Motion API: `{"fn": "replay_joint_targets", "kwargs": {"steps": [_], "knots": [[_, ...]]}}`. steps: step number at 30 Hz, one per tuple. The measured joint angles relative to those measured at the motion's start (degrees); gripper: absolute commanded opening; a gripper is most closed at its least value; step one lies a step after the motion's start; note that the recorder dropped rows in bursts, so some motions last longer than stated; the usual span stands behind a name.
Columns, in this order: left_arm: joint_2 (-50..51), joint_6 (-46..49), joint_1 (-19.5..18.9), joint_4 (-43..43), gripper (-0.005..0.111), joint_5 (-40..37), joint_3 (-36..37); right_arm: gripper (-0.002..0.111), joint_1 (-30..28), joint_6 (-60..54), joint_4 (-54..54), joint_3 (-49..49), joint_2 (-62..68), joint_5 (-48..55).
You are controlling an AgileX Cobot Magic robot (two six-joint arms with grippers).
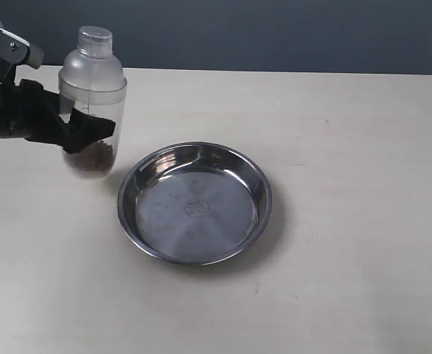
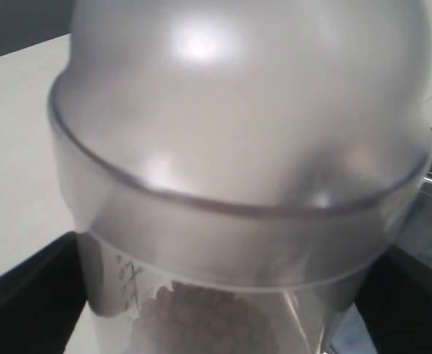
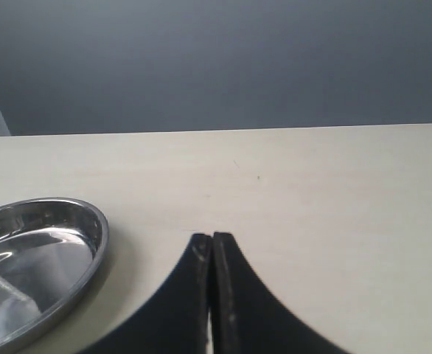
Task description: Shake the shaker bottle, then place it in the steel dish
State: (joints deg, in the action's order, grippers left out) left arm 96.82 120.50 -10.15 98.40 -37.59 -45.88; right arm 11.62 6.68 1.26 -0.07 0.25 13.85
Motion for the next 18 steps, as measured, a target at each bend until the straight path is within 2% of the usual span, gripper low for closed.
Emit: {"fn": "replay_joint_targets", "kwargs": {"steps": [9,15,18], "knots": [[6.9,0.0,0.0,0.1,0.0,-2.1,-5.5,-0.001,0.0,0.0,0.0,0.0,0.0,0.0],[9.3,0.0,0.0,0.0,0.0,-3.0,-5.8,-0.001,0.0,0.0,0.0,0.0,0.0,0.0],[9.3,0.0,0.0,0.0,0.006,-3.1,-5.9,-0.001,0.0,0.0,0.0,0.0,0.0,0.0]]}}
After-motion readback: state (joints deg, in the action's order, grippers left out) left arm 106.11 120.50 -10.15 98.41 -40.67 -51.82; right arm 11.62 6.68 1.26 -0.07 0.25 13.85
